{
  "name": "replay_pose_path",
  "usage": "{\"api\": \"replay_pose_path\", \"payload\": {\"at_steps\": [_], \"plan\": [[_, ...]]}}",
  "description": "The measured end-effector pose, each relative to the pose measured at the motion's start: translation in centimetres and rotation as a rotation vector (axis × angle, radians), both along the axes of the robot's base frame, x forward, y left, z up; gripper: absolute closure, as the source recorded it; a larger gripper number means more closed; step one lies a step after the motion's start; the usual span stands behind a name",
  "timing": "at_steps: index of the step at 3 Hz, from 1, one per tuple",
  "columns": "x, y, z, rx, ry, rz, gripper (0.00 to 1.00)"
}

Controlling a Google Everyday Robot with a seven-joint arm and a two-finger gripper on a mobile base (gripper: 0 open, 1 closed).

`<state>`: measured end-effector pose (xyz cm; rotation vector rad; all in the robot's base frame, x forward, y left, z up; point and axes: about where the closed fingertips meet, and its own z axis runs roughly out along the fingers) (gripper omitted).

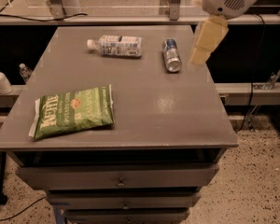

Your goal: Place blue plastic bottle upright

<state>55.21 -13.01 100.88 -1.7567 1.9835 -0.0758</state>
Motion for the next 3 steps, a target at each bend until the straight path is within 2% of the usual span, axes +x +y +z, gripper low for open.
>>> {"api": "replay_pose_path", "payload": {"at_steps": [1, 2, 3], "plan": [[4.5, 5.3, 1.1, 0.057, -0.013, 0.043, 0.00], [4.5, 5.3, 1.1, 0.057, -0.014, 0.044, 0.00], [6.2, 7.9, 0.4, 0.099, -0.024, 0.078, 0.00]]}}
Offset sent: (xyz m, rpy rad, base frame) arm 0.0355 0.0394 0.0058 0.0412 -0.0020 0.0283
